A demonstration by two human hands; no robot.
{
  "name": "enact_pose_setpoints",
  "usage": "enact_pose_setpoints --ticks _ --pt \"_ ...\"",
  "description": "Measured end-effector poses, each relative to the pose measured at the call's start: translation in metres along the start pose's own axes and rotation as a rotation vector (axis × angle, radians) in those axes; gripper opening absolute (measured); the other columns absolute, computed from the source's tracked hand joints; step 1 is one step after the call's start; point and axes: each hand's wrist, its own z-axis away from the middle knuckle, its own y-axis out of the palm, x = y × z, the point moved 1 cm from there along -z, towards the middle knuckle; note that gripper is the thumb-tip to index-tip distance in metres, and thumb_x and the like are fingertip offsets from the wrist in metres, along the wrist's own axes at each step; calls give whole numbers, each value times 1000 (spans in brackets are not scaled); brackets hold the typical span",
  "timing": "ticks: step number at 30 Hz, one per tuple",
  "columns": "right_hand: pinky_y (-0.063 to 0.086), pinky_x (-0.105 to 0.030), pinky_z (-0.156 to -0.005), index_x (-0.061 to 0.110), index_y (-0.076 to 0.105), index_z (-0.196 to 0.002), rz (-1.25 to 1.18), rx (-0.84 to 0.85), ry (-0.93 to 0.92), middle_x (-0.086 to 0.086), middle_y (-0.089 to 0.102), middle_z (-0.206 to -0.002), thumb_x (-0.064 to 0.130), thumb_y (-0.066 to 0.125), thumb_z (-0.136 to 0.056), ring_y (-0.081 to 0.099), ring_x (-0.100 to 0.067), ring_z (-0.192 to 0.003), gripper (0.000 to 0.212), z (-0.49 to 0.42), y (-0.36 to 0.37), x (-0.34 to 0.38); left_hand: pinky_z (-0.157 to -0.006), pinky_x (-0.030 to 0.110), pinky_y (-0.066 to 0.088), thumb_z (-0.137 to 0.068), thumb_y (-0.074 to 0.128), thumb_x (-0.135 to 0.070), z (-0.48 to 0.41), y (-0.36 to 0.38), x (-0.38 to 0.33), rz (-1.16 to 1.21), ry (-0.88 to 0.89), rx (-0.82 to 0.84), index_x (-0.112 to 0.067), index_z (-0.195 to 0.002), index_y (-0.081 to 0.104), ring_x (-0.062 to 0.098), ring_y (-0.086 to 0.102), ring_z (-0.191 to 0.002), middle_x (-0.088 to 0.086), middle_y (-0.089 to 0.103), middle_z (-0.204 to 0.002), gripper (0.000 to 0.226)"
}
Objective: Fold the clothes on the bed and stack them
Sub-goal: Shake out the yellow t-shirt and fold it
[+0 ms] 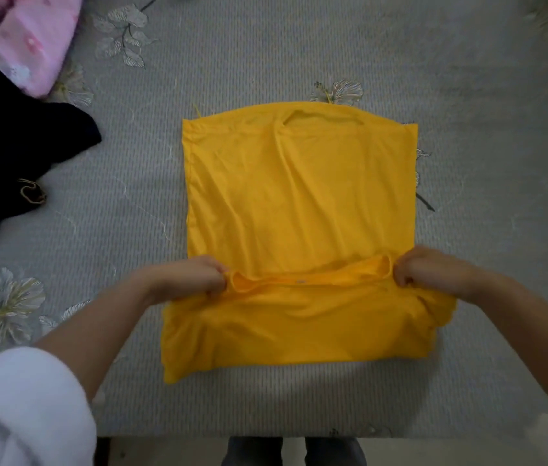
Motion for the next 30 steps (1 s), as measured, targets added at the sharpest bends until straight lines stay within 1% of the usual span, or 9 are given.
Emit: enact_pose_setpoints --ticks 3,5,8,13,16,19,23,26,30 --pt "26 -30 -57 19 37 -50 -69 -135 -50 0 34 -53 1 56 -75 35 -16 -55 36 -14 -26 22 -72 34 37 -63 51 -23 -7 -37 -21 43 70 -194 -18 -75 57 18 46 -71 5 47 -73 14" --pt "26 -29 -55 19 38 -51 -74 -149 -60 0 34 -53 3 57 -77 34 -15 -55 36 -25 -40 33 -66 32 35 -76 52 -16 -15 -57 -35 25 102 -285 -17 -67 52 18 43 -67 5 44 -69 9" --pt "26 -30 -55 19 40 -53 -38 -188 -58 0 35 -55 6 59 -78 35 -15 -56 33 -45 -63 54 -55 30 28 -81 48 -6 -32 -84 -54 -39 123 -337 -20 -55 43 15 36 -57 1 38 -58 31" --pt "27 -31 -56 18 44 -57 -44 -304 -66 -3 43 -65 12 61 -77 41 -18 -64 27 -79 -109 89 -56 30 26 -83 49 -8 -55 -139 -88 -189 126 -449 -17 -58 46 17 35 -56 1 37 -57 27" --pt "34 -30 -61 9 61 -74 -63 -364 -75 -10 54 -81 16 63 -78 48 -20 -73 8 -98 -128 107 -58 30 29 -85 52 -13 -66 -167 -106 -201 129 -590 -13 -65 56 19 41 -62 9 45 -66 20" --pt "46 -37 -75 -1 68 -102 -199 -525 -156 -21 63 -108 15 63 -82 57 -26 -89 26 -122 -140 119 -68 33 40 -91 54 -21 -80 -189 -116 -138 184 -873 -6 -90 69 24 55 -77 15 62 -86 21" --pt "47 -38 -96 13 64 -121 -299 -831 -289 -6 64 -118 27 61 -86 58 -20 -110 37 -140 -134 114 -91 39 42 -90 57 -30 -97 -185 -101 -69 251 -1076 -17 -129 52 27 52 -118 10 56 -130 42" --pt "45 -36 -94 13 58 -125 -263 -943 -277 -5 60 -121 26 61 -85 54 -17 -109 42 -139 -112 86 -107 47 29 -91 55 -30 -105 -157 -67 -120 162 -1167 -14 -140 38 33 34 -132 14 40 -143 54" --pt "44 -34 -85 10 51 -127 -289 -946 -186 -7 55 -116 35 66 -84 54 -22 -105 52 -141 -91 50 -105 55 27 -92 54 -39 -112 -134 -34 32 -68 -1243 -13 -142 35 37 30 -132 19 35 -141 59"
